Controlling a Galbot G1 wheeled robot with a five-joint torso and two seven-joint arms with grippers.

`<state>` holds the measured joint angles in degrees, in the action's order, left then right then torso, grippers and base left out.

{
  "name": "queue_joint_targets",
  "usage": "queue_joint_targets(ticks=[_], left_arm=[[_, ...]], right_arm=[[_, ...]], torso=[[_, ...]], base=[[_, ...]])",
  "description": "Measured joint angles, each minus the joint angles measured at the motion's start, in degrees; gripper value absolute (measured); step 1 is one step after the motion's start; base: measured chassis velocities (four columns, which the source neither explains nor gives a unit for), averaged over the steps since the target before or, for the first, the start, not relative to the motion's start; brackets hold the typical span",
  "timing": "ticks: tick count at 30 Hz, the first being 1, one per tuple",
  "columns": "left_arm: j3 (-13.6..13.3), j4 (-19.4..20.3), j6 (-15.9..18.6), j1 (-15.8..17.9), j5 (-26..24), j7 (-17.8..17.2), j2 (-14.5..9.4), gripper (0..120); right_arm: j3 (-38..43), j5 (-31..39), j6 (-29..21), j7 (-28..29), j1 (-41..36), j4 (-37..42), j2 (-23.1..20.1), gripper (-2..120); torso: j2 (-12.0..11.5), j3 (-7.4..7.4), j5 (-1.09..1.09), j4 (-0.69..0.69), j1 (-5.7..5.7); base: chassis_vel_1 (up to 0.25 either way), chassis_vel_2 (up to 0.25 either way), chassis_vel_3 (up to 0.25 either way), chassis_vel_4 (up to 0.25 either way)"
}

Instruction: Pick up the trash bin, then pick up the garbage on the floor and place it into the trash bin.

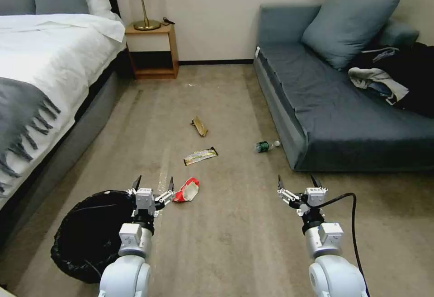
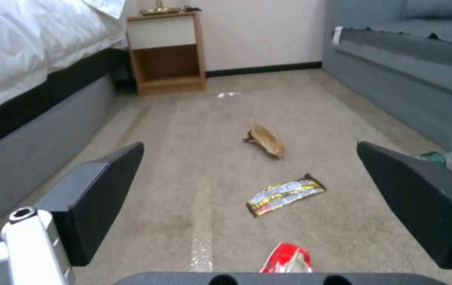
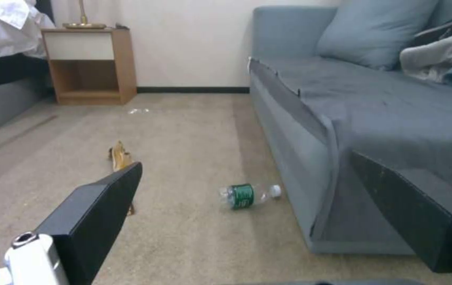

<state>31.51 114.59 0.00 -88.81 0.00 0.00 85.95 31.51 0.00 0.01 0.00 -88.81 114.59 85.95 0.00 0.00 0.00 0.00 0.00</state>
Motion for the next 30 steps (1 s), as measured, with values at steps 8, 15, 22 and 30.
queue_joint_targets(ticks=[8,15,22,30], left_arm=[[0.0,0.0,0.0,0.0,0.0,0.0,0.0,100],[0.0,0.0,0.0,0.0,0.0,0.0,0.0,100],[0.0,0.0,0.0,0.0,0.0,0.0,0.0,100],[0.0,0.0,0.0,0.0,0.0,0.0,0.0,100]], right_arm=[[0.0,0.0,0.0,0.0,0.0,0.0,0.0,100],[0.0,0.0,0.0,0.0,0.0,0.0,0.0,100],[0.0,0.0,0.0,0.0,0.0,0.0,0.0,100],[0.0,0.0,0.0,0.0,0.0,0.0,0.0,100]], torso=[[0.0,0.00,0.00,0.00,0.00],[0.0,0.00,0.00,0.00,0.00],[0.0,0.00,0.00,0.00,0.00],[0.0,0.00,0.00,0.00,0.00]], base=[[0.000,0.000,0.000,0.000],[0.000,0.000,0.000,0.000],[0.000,0.000,0.000,0.000],[0.000,0.000,0.000,0.000]])
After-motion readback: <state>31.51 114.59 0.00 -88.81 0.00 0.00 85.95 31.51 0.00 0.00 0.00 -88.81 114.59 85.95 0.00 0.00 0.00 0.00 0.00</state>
